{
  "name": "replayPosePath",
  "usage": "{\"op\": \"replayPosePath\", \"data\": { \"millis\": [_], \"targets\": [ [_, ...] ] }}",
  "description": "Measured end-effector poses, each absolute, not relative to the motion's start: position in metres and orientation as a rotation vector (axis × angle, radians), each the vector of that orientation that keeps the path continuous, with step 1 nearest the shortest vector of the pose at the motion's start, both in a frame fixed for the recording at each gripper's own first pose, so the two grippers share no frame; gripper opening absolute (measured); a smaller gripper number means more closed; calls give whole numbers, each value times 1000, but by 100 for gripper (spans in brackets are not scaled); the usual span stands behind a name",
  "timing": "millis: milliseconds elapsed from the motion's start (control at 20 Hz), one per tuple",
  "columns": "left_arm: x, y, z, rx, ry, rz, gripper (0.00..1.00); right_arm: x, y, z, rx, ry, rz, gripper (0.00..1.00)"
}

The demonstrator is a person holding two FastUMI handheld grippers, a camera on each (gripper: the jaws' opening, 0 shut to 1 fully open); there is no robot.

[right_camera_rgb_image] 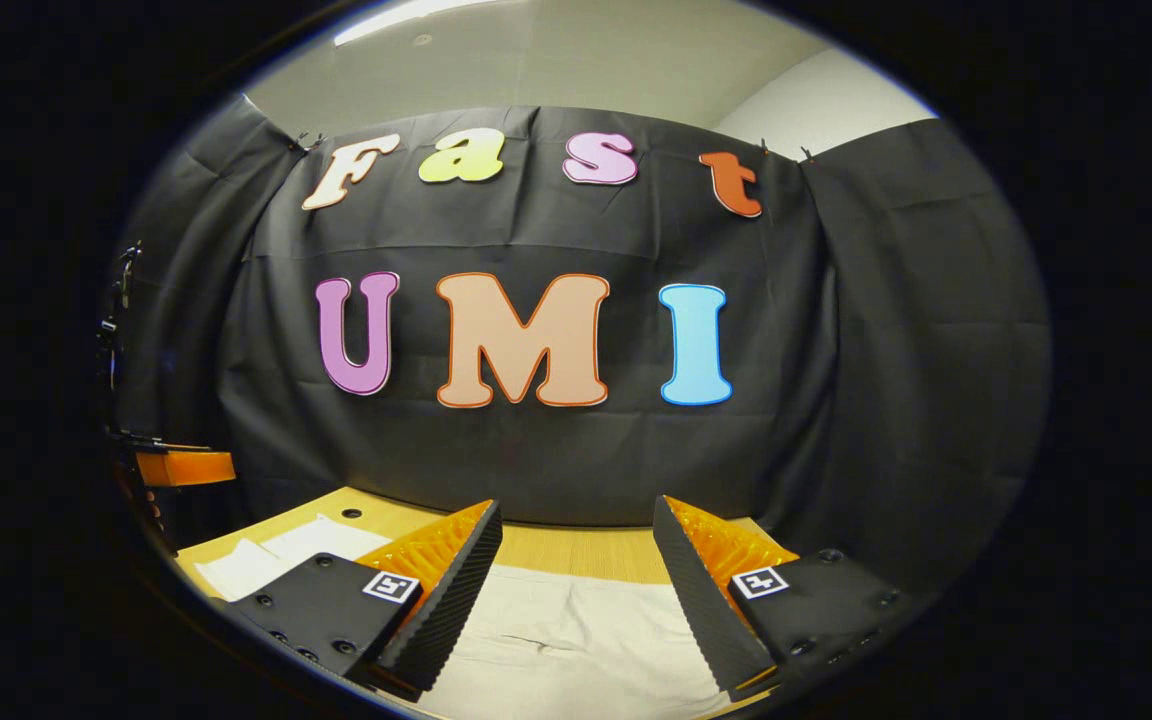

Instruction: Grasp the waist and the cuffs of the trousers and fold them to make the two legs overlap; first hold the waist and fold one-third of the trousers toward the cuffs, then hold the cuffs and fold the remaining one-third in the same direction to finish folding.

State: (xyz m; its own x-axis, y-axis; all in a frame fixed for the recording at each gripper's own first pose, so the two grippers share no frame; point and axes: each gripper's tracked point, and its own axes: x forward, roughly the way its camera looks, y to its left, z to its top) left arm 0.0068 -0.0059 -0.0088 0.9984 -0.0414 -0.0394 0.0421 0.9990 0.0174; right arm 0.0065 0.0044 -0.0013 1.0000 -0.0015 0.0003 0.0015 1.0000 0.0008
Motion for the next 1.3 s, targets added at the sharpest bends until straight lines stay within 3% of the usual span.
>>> {"op": "replayPosePath", "data": {
  "millis": [200, 550, 1050, 1300],
  "targets": [
    [9, -7, -15, 63, 57, -72, 94, 7, 5, -6, -6, 10, 2, 98],
    [-8, -8, -68, 184, 234, -282, 94, 7, 13, -18, -1, 39, 19, 97],
    [-76, 35, -183, 615, 768, -730, 96, 2, 30, -37, -7, 98, 1, 98],
    [-111, 96, -243, 794, 1008, -824, 94, -5, 33, -43, 19, 130, -39, 98]
  ]
}}
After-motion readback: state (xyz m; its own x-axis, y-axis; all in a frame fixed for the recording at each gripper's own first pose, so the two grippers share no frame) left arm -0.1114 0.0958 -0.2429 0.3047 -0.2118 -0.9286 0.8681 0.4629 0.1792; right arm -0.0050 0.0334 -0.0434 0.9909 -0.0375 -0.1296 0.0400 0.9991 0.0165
